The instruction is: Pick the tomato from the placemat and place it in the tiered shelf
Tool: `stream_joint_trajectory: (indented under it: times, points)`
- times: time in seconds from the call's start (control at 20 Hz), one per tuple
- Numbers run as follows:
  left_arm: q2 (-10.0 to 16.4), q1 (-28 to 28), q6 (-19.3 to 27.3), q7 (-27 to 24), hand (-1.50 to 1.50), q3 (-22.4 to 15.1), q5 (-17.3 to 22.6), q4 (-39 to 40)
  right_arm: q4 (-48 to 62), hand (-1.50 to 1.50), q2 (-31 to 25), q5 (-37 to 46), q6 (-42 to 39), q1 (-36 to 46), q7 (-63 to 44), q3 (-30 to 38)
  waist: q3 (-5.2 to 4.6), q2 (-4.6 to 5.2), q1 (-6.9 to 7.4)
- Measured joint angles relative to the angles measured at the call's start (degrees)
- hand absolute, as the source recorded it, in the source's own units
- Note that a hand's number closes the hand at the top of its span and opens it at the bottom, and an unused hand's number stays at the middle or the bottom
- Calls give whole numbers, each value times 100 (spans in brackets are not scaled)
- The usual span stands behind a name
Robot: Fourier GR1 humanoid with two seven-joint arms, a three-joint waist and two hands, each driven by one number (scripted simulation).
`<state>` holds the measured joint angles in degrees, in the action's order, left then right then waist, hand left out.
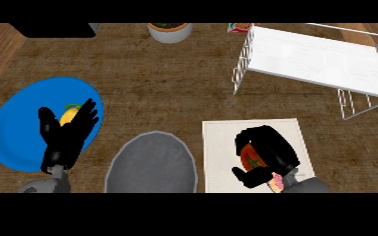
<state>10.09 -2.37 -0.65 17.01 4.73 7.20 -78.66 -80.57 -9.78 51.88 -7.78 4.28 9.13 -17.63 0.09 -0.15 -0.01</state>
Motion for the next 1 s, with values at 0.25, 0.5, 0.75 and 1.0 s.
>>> stream_joint_trajectory:
  times: [0.25, 0.5, 0.75, 1.0]
  points:
    - [20, 51, 11, 50, 0, 3, -13, -119, -13, 150, 618, -67, -234, 172, -1749, 345, -8, 5, 11]
    - [33, 45, -48, 36, 0, 18, -3, -55, -865, 150, 869, -265, -53, 410, -3313, 96, -6, -6, -10]
    - [-3, 106, -29, 6, 0, 24, -11, -81, -2218, 150, 945, 7, 82, 649, -4429, -230, -7, -29, -45]
    - [19, 23, -41, -2, 0, 91, 14, 40, -3642, 150, 961, 401, -470, 1279, -5697, -172, -5, -42, -86]
